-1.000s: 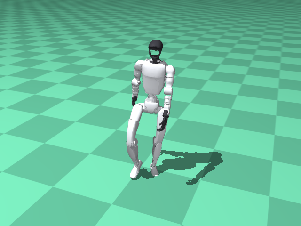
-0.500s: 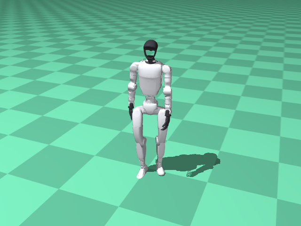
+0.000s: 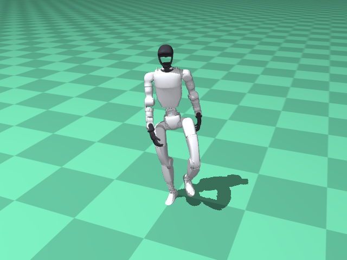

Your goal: Upper body actions

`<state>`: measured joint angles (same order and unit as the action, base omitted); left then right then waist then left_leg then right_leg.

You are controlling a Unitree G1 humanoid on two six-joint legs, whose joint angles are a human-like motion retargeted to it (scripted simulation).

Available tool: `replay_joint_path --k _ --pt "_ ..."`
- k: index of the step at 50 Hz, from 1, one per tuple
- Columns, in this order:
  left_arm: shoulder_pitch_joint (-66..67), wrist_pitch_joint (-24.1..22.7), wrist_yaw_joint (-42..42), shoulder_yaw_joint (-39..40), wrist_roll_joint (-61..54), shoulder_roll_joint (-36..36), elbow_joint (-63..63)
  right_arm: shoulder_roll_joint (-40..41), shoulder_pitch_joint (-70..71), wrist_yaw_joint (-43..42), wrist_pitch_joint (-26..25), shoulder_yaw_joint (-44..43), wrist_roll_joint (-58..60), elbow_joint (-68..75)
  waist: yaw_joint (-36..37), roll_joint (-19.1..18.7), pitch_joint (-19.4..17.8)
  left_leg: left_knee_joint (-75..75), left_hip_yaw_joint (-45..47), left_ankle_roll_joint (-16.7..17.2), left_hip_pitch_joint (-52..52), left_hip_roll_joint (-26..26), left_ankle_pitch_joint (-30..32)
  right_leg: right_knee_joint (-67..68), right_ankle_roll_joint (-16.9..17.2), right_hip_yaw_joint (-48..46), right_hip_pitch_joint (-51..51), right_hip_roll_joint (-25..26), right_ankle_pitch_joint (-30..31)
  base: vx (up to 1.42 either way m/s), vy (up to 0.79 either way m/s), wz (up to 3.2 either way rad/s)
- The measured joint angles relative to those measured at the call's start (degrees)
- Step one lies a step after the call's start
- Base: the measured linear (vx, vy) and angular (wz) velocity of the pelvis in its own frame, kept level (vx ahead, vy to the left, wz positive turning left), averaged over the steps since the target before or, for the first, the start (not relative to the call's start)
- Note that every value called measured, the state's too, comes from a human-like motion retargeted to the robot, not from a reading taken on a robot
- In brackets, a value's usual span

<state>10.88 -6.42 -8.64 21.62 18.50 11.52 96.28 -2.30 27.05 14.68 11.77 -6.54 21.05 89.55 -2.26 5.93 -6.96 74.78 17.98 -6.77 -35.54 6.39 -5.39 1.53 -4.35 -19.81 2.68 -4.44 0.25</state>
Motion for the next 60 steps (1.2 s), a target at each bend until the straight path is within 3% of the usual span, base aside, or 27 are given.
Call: replay_joint_path --k 6,12,20,28,32,36,40,46,55,58,60 --pt "3.46 -2.3 3.93 1.89 -2.34 -2.65 0.7 -0.57 7.37 4.76 0.39 -0.22 1.16 -1.74 3.97 -0.56 -0.53 5.61 1.5 -2.33 -7.13 -0.71 -1.13 0.54 -0.63 1.34 0.01 0.46 -0.07 0.0 -0.02 -0.16" --pt "2.21 -0.97 1.04 3.02 -4.46 -3.21 1.04 -1.37 8.23 3.22 1.88 0.86 1.68 -0.67 5.22 -0.07 0.37 0.45 2.16 -2.74 -5.44 -1.52 -1.36 0.67 -0.5 0.99 -0.17 -0.34 -0.49 0.0 0.0 0.0" --pt "0.14 -1.14 1.13 1.52 -2.46 -2.0 -1.44 -1.27 4.43 0.56 2.61 2.01 3.57 1.28 3.28 -0.69 3.77 -18.03 -2.6 1.81 6.26 -5.06 2.59 0.37 0.08 0.14 -0.68 -0.34 -1.35 0.06 0.01 0.09" --pt "-0.91 -1.11 1.64 2.18 -2.89 -0.71 -3.04 -0.48 0.47 -0.8 2.57 3.2 4.16 2.04 1.33 -2.48 6.09 -47.74 -6.18 6.3 25.59 -6.78 5.91 0.44 0.36 -0.09 -0.42 2.41 -2.56 0.1 0.02 -0.01" --pt "-1.3 -1.28 1.94 2.54 -3.31 -0.61 -3.22 -0.41 -1.68 -0.81 2.89 4.06 4.47 1.59 0.8 -5.44 6.97 -64.03 -4.59 9.75 34.98 -5.61 -3.21 0.56 0.36 -0.05 -0.18 6.38 -3.35 0.15 0.07 -0.12" --pt "-1.67 -1.08 1.5 2.89 -3.33 -1.09 -3.21 0.01 -4.04 -1.27 2.82 4.43 4.75 1.13 -1.93 -6.84 8.06 -72.54 -5.75 10.45 37.55 -5.53 -1.05 0.13 0.93 -1.44 -0.17 7.78 -3.81 0.1 0.09 0.27" --pt "-4.11 -1.35 2.12 2.69 -3.13 -0.77 -3.63 -0.2 -5.47 -1.72 3.23 4.05 3.17 0.0 -3.69 -5.81 7.39 -73.41 -8.03 9.39 36.29 -6.86 0.17 -0.07 1.91 -3.65 -0.59 6.52 -3.92 -0.04 0.02 0.5" --pt "-7.61 -0.71 2.64 2.59 -4.92 -0.98 -1.51 -1.25 -10.0 -2.11 3.45 3.05 3.57 -1.4 -0.85 -4.37 5.8 -71.48 -7.01 7.98 36.33 -7.84 -0.69 0.36 2.59 -2.69 0.11 5.32 -3.87 0.08 0.1 -0.12" --pt "-12.01 0.11 4.05 -2.14 -6.13 -2.49 1.11 -3.01 -18.97 -8.07 2.97 -1.78 7.56 4.6 -1.14 -4.46 6.76 -72.84 -7.34 5.28 38.59 -8.32 -1.21 7.64 4.45 -2.74 -0.24 4.09 -8.32 0.16 0.18 -0.02" --pt "-14.68 -0.46 4.18 -5.57 -5.77 -3.54 -0.71 -4.18 -22.0 -10.88 2.44 -2.82 9.85 7.3 -1.35 -4.88 6.03 -73.32 -6.91 4.83 39.77 -7.47 -1.53 14.14 4.03 -2.09 -2.19 3.8 -6.3 0.09 0.13 -0.28" --pt "-17.78 -0.47 3.98 -7.72 -5.77 -4.24 -2.06 -4.89 -24.02 -11.93 2.16 -3.36 10.89 7.85 -0.11 -5.19 5.17 -74.0 -5.17 4.5 40.59 -6.84 -1.74 20.97 3.65 -0.38 -5.35 3.33 -0.64 -0.02 0.2 -0.67"
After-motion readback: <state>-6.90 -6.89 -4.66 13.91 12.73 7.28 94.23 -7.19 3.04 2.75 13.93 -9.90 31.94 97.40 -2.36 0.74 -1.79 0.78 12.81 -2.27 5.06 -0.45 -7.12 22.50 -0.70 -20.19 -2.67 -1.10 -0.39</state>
